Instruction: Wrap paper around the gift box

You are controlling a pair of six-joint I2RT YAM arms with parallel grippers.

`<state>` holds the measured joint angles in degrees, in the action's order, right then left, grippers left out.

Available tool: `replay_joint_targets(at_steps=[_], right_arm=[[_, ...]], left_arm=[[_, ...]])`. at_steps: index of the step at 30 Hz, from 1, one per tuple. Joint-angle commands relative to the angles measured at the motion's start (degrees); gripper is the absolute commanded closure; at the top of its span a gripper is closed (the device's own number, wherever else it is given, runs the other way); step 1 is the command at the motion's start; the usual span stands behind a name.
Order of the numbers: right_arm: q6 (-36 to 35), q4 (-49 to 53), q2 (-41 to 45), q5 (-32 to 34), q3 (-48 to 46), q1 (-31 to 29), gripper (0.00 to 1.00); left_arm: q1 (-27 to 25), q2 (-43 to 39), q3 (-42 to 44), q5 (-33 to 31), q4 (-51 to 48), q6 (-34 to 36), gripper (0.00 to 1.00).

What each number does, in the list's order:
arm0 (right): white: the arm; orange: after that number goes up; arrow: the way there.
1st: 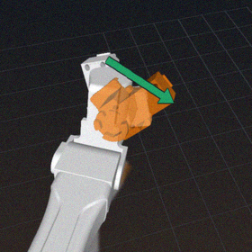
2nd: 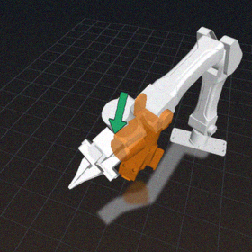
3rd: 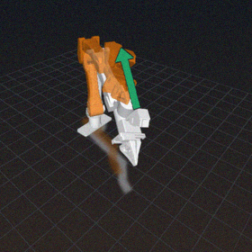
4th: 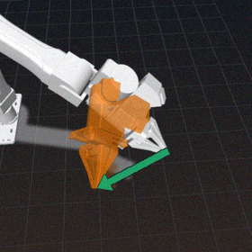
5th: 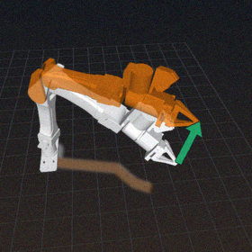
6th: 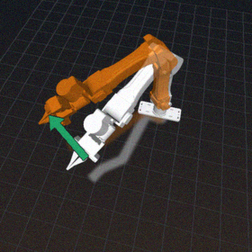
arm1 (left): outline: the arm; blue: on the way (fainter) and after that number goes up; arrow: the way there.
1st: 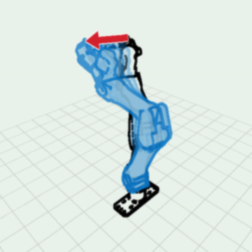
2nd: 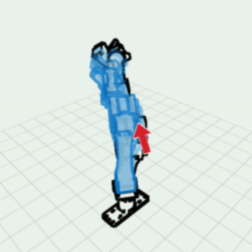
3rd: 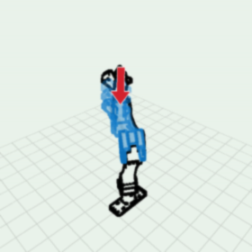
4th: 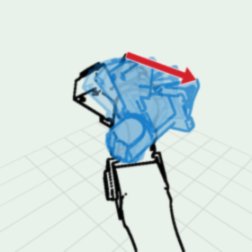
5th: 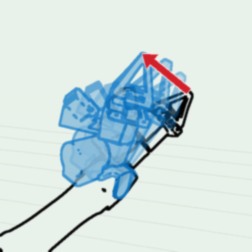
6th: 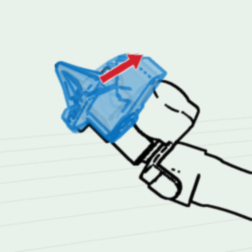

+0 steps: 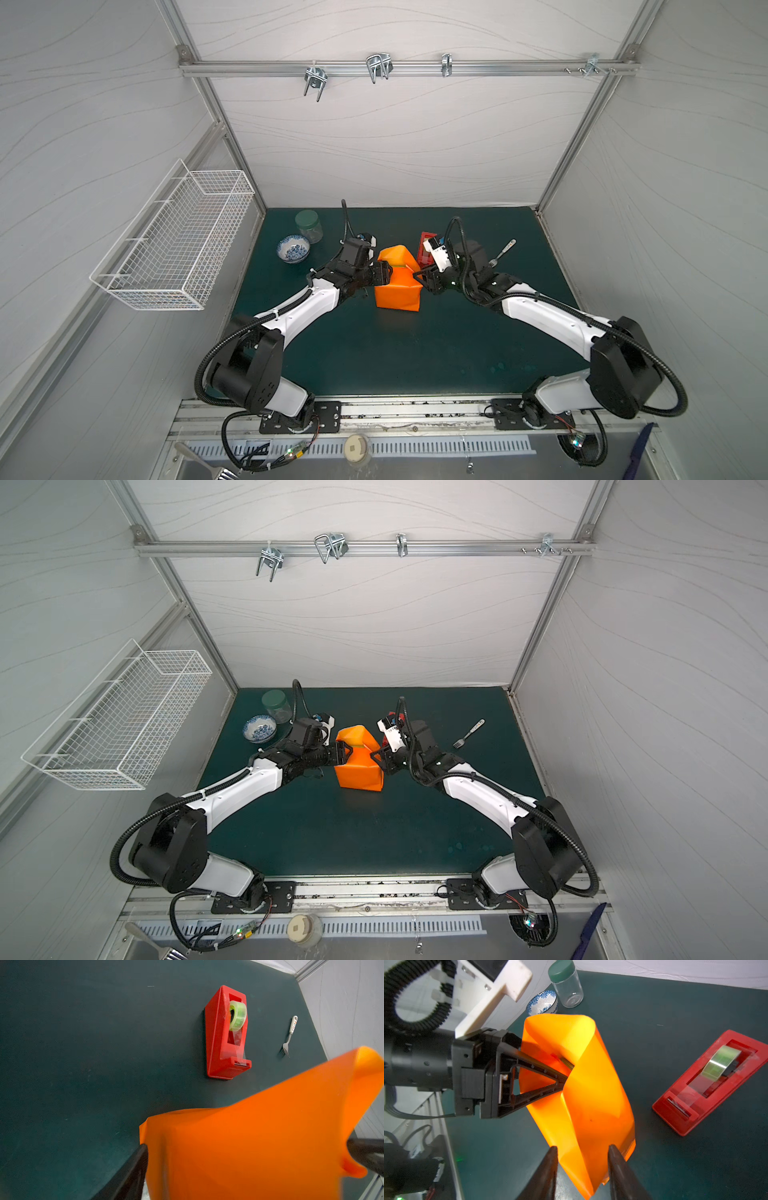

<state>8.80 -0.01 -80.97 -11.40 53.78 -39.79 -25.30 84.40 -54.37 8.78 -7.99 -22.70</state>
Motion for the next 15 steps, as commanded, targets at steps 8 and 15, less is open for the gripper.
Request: replay_joint_targets(at_steps=[8,15], right_arm=[[-11.2,5.4,-3.9,15.4,6.4,-5.9,0.82],[-11.5,5.5,-6.6,19.4,8.5,-7.3,0.92]], left_arm=[[-0.2,0.4,-1.9,-1.1,1.2,0.2,0.34],[-0.2,0.5,-1.9,-0.9,1.1,0.4,0.35]])
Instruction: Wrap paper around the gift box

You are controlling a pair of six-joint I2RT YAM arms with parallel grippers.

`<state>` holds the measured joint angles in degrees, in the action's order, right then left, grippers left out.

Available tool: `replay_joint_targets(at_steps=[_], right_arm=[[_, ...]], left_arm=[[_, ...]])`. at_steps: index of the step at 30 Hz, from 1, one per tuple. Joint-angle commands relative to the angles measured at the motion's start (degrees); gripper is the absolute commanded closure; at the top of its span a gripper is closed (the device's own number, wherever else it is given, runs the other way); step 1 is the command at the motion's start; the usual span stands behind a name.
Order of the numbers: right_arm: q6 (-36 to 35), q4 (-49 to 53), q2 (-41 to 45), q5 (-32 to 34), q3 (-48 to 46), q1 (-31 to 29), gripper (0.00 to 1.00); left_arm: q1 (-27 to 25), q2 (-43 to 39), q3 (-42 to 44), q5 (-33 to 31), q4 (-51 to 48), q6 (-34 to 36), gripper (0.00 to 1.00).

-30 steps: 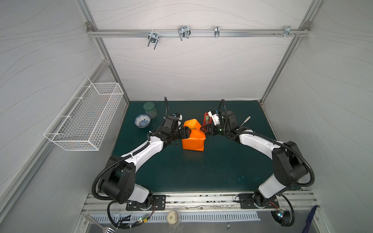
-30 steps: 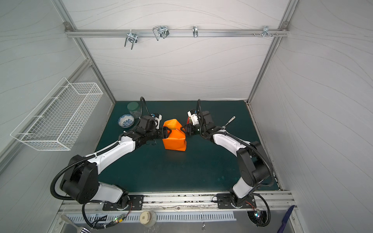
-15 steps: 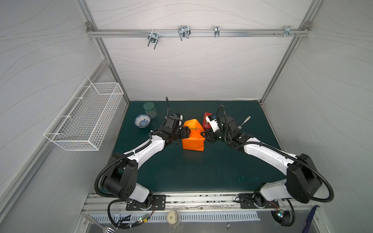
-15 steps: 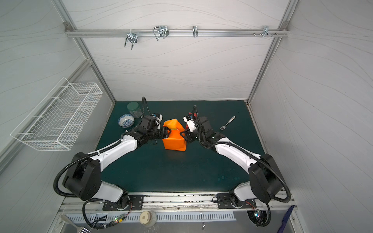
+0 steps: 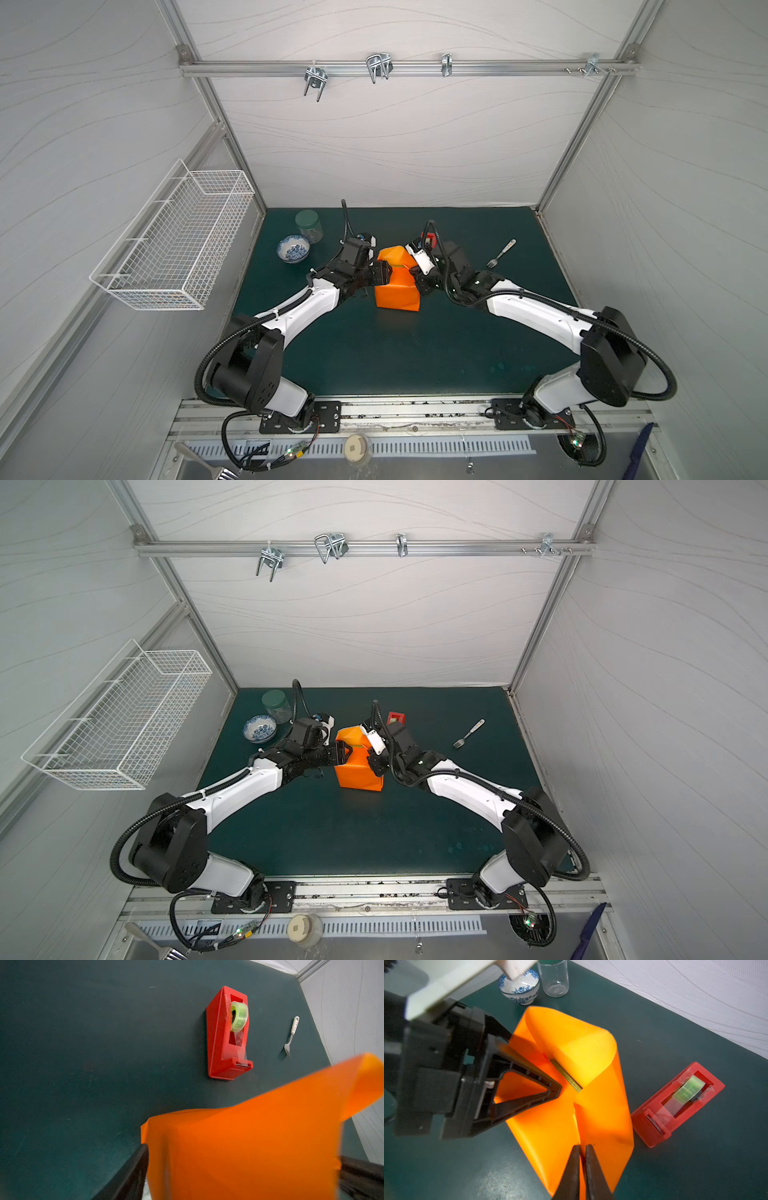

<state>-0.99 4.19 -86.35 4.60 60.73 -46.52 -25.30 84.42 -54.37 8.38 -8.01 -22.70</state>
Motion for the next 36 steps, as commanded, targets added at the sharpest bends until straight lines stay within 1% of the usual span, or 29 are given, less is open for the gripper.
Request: replay_joint_targets(at_steps=[1,7,8,13,18,21,27,32,36], right_arm=[[-1.6,1.1,-1.5,3.6,1.7,-0.7,0.92],[-0.4,-0.1,-2.5,5.3,1.6,-1.1,0.93],[-0.4,-0.3,-2.5,5.3,1.4,-1.2,0.91],[-1.2,-1.0,-1.2,4.7,-0.2,-1.4,0.78],[-2.2,-1.2,-0.4,4.6,-1.2,-1.6,0.69],[-2.5,-1.6,-0.7,5.3,-1.3,-1.9,0.67],[-3.9,-2.3,-1.5,6.2,-0.6,-3.0,0.58],[-4.6,-4.6,0.2,7.4,-3.4,-3.6,0.5],[-4.3,-6.1,-0.3,9.0,-3.5,-3.6,0.49]], left_arm=[[-0.2,0.4,-1.9,-0.5,1.1,0.4,0.35],[-0.2,0.2,-1.9,-0.5,1.1,0.4,0.35],[-0.2,0.3,-1.9,-0.4,1.1,0.4,0.35],[-0.2,0.3,-2.1,-0.2,1.2,0.2,0.35],[-0.2,0.3,-2.1,-0.2,1.2,0.1,0.35],[-0.2,0.3,-2.1,-0.3,1.3,-0.1,0.35],[-0.2,0.3,-2.0,-0.3,1.2,-0.1,0.36],[-0.2,0.2,-1.9,-0.4,1.4,-0.1,0.36],[-0.2,0.4,-1.9,-0.1,1.6,-0.2,0.36]])
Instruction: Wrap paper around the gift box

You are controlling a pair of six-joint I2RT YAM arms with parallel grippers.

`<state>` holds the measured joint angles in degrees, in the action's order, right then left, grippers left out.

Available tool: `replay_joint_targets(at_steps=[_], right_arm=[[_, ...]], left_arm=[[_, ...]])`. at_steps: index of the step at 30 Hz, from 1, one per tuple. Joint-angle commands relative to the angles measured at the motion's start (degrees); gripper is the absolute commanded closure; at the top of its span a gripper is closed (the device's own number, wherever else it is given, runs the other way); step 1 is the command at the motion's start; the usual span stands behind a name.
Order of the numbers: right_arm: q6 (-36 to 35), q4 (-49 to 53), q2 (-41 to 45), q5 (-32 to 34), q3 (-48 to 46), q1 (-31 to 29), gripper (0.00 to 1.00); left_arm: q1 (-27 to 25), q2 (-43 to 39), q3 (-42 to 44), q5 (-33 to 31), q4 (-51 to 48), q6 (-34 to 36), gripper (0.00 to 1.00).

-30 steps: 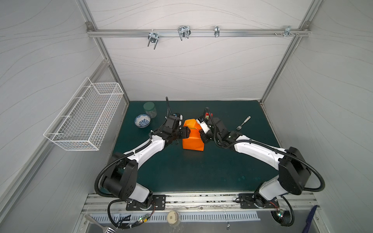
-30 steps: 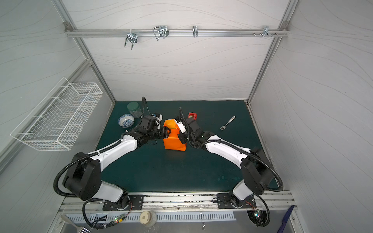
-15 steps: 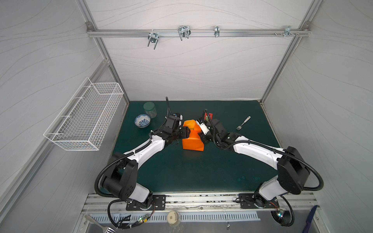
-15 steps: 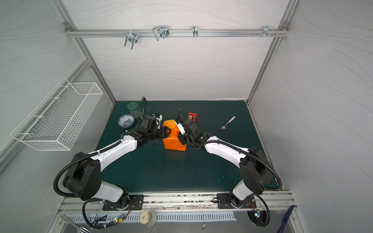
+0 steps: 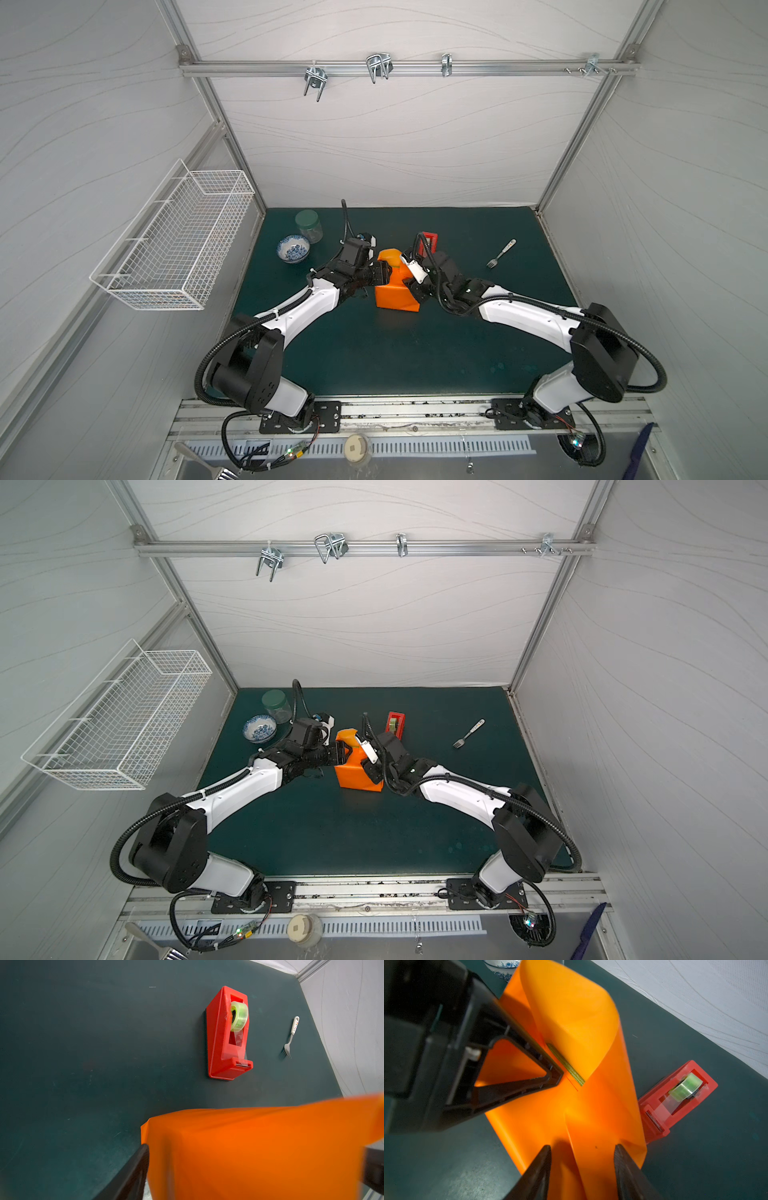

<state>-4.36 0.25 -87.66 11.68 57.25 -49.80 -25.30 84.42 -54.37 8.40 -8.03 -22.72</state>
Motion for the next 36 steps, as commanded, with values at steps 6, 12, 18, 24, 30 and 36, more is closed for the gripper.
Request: replay_joint_targets(at_steps=[6,12,18,24,30,36], right_arm=[[0.0,-4.4,-2.7,7.4,2.4,-0.7,0.45],[1.9,-7.6,-2.9,13.2,1.8,-0.9,0.43],[5.5,-7.7,-4.7,16.2,4.3,-0.8,0.56],[9.4,-5.6,-6.5,21.0,7.4,-0.8,0.65],[14.1,-2.1,-7.6,20.9,10.1,0.0,0.69],[17.7,1.1,-9.6,20.2,12.5,0.8,0.72]], left_arm=[[-0.2,0.3,-1.9,-0.1,1.5,-0.2,0.36],[-0.2,0.3,-1.8,-0.1,1.4,-0.1,0.36],[-0.2,0.2,-1.7,-0.2,1.5,0.0,0.36],[-0.1,0.0,-1.4,-0.2,1.4,0.1,0.36],[-0.2,0.0,-1.4,0.0,1.6,0.1,0.36],[-0.1,-0.1,-1.2,0.0,1.6,0.2,0.36]])
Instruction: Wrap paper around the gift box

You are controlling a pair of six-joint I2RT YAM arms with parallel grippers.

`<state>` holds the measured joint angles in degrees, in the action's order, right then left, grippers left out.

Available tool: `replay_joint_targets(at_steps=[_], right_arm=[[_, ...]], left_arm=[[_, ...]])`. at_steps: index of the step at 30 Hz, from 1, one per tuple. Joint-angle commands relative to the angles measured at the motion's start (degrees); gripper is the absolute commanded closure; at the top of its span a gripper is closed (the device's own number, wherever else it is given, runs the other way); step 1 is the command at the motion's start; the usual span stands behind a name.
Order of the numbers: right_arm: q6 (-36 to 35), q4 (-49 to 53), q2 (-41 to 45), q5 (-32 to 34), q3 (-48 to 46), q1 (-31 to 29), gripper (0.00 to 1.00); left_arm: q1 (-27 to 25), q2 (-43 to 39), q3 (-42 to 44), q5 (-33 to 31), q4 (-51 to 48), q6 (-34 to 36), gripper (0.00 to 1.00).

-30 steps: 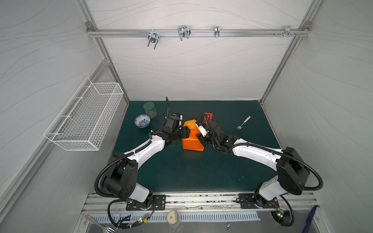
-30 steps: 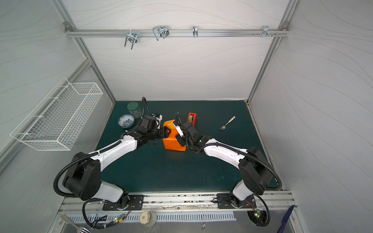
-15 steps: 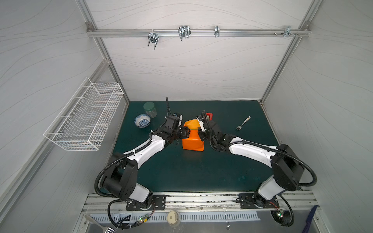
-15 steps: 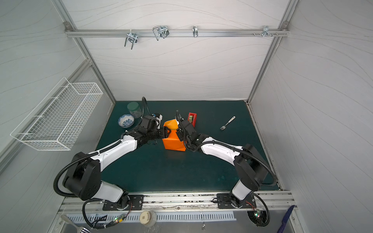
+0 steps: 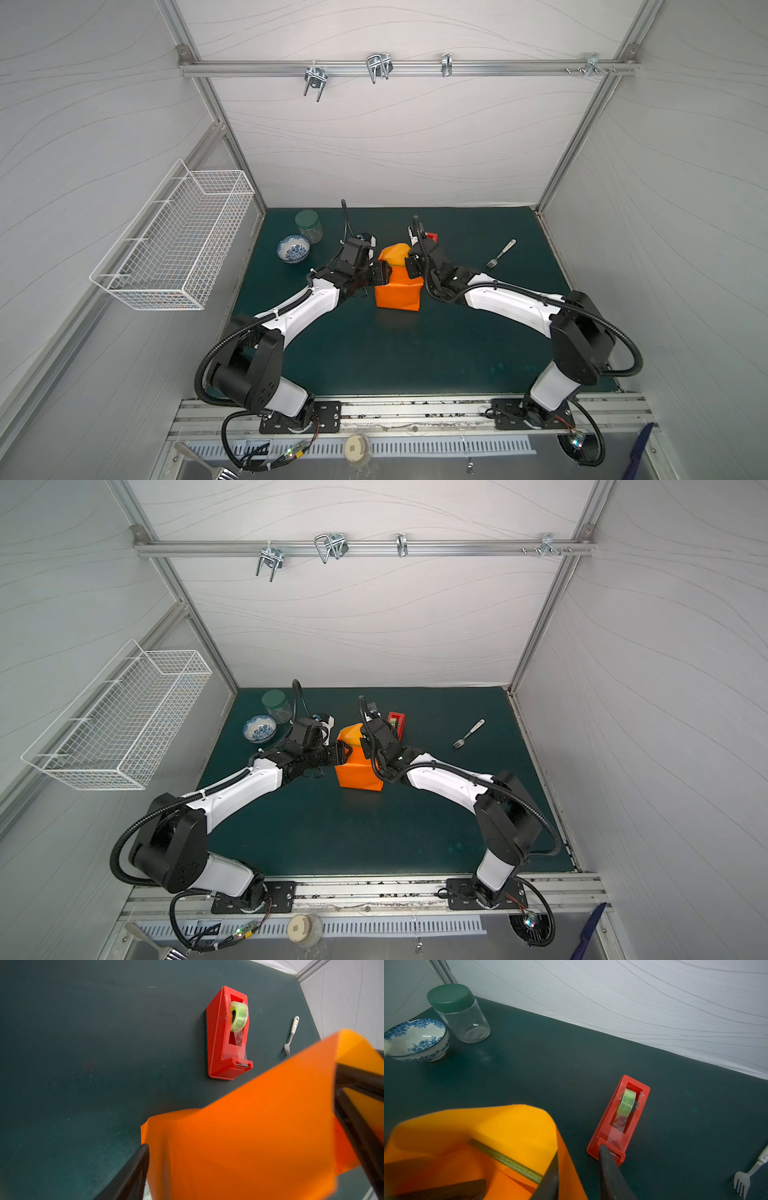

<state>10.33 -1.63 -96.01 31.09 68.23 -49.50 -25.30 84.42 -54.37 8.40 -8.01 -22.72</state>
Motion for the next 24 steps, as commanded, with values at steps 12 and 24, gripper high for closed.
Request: replay_joint_targets(at_steps=[12,24], right_arm=[[5.0,4.9,1.7,-3.3,1.7,0.8,0.56],[8.5,8.8,16.6,-29.3,-8.0,6.9,0.31]], left_arm=[[-0.2,-0.2,-1.2,-0.1,1.8,0.1,0.36],[-0.2,0.3,-1.5,0.0,1.9,0.1,0.36]])
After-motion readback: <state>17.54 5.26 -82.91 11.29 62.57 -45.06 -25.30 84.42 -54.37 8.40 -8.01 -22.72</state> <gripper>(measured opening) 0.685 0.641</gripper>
